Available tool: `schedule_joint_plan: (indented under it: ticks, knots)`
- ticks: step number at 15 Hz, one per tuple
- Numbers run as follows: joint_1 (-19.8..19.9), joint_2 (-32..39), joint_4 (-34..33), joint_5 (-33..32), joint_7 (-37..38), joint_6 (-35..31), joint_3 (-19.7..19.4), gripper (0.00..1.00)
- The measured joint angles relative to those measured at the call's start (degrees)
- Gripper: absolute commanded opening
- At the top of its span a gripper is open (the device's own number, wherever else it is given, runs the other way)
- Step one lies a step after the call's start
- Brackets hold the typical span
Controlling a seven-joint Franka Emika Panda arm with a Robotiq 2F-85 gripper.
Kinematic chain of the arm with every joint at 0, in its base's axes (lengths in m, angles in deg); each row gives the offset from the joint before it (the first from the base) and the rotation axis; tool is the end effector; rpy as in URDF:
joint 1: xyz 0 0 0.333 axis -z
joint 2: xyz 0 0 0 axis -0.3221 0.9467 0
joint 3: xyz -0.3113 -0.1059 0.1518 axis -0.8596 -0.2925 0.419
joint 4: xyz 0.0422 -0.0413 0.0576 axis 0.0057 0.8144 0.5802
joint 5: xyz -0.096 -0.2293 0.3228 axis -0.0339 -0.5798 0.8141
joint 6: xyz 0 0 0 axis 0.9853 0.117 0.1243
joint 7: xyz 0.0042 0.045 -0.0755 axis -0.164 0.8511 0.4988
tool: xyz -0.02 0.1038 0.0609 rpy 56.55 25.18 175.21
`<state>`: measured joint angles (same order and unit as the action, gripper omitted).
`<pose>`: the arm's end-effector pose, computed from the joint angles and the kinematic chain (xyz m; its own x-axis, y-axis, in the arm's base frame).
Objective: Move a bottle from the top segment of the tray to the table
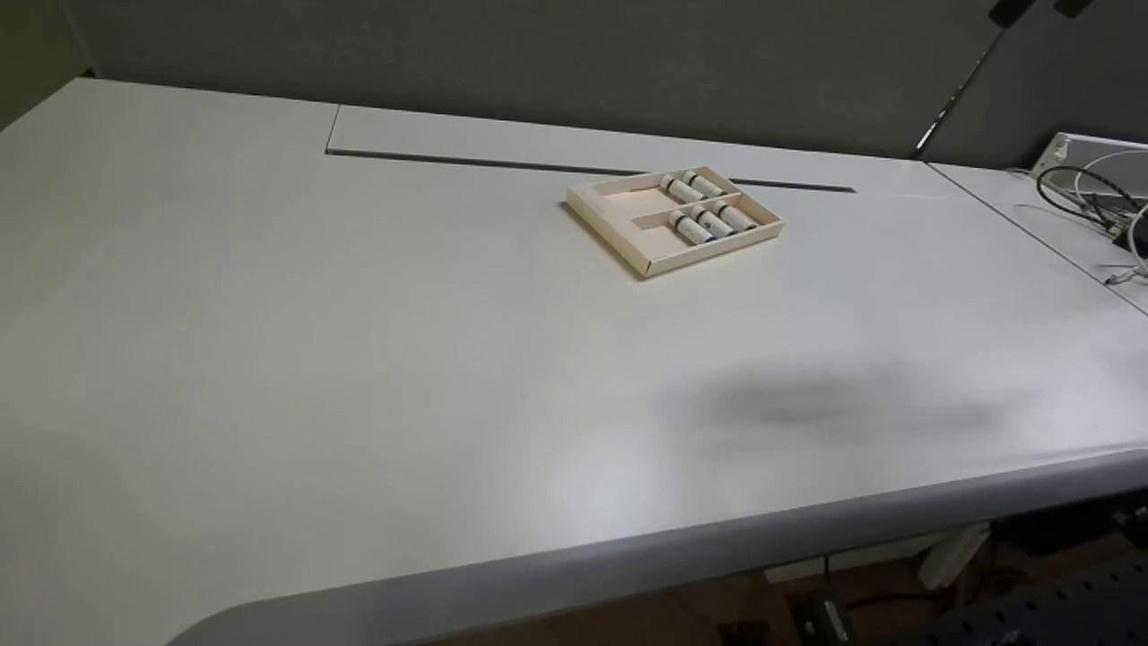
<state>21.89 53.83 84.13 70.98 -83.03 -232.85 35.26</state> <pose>0.4842 -0.0634 0.4204 0.9336 0.2475 0.2591 0.2069 -0.9628 0.1741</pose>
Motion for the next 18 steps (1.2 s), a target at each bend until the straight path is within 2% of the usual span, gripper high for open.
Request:
schedule_joint_plan:
  ticks: [6,9,12,14,18]
  knots:
    - [-0.7,18.9,-20.5,9.4,-7.1,0.9,0.9,1.0]
    - [-0.1,26.6,-30.7,13.0,-8.7,6.9,2.7,1.0]
    - [0.0,32.9,-40.1,13.4,-6.3,17.1,3.5,1.0]
    - [0.0,35.0,-42.9,13.4,-5.5,18.9,3.5,1.0]
    - [0.0,35.4,-43.6,13.4,-5.2,19.3,3.5,1.0]
